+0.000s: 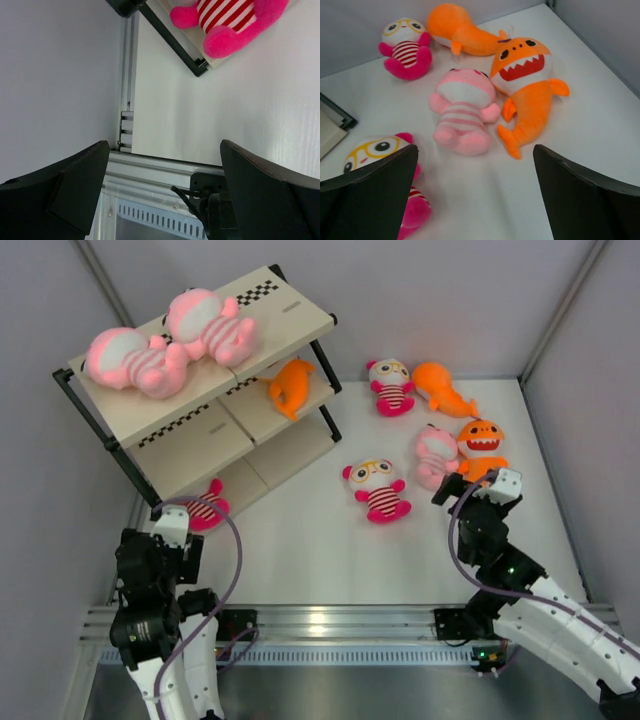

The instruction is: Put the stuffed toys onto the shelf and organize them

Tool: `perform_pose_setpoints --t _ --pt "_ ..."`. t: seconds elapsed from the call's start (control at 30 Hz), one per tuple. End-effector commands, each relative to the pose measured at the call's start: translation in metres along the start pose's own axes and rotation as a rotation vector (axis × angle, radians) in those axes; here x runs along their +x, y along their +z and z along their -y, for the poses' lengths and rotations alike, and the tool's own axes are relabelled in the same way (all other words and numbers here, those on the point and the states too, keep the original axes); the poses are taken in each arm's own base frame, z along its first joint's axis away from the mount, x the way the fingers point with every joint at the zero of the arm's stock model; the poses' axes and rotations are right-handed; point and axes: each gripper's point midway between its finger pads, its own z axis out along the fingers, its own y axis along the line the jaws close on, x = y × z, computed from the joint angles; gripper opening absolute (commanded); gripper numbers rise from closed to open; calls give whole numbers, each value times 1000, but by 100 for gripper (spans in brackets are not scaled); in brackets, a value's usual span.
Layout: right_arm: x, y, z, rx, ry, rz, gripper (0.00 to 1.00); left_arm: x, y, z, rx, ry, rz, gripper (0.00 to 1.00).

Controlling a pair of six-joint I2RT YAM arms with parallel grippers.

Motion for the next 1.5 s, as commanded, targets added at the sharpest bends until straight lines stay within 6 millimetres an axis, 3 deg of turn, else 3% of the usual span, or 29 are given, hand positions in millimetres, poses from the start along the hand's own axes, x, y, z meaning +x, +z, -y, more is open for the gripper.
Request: perform_pose_setpoints --t 0.0,0.03,0.07,0.13,0.17,0.23,0.37,0.5,0.6,0.63,0.7,0.97,1.07,1.1,1.17,1.2,1.33,1.37,1.43,1.47 --pt "-26 1 -39 -143 -22 -62 100 -16 -4 8 64 26 66 99" --pt "-23 2 -52 -194 -21 -114 99 -19 -3 16 111 36 85 99" --pt "-15 8 -47 -163 -39 -178 99 -20 -2 20 133 41 92 99" --pt "-7 18 -72 -233 22 -308 99 -21 1 28 177 25 93 99" --pt "-7 33 -63 -201 71 -335 99 -27 2 29 181 -6 112 99" --pt "12 45 -76 -267 184 -445 97 -29 3 30 176 -85 109 99" --pt "32 83 -50 -182 375 -482 84 -31 5 14 86 -111 112 99" --pt "58 105 -42 -108 389 -527 82 -53 -1 -4 25 -77 176 99" --pt "79 113 -40 -86 392 -568 80 -76 -8 7 117 -55 267 99" --pt "83 115 -40 -84 392 -576 79 -87 -11 20 198 -40 318 99" --pt "97 119 -40 -79 394 -593 76 -93 -12 32 272 30 357 98" --pt "137 127 -24 -5 340 -647 76 -99 4 29 251 32 375 99" --pt "146 131 -19 10 299 -657 59 -109 3 26 243 41 410 99" --pt "147 133 -19 11 295 -655 40 -114 1 25 244 48 427 99" --pt "146 133 -21 -8 283 -652 19 -128 -12 29 283 85 491 99" --pt "142 134 -23 -24 285 -637 2 -133 -18 31 303 93 515 99" --pt "109 130 -26 -71 226 -567 0 -149 -40 41 384 73 592 99" --pt "80 131 -33 -102 219 -505 0 -150 -43 44 399 53 598 99" --pt "55 124 -35 -124 171 -478 0 -153 -48 45 415 37 610 99" --pt "16 122 -46 -178 128 -396 0 -155 -52 45 417 19 615 99"
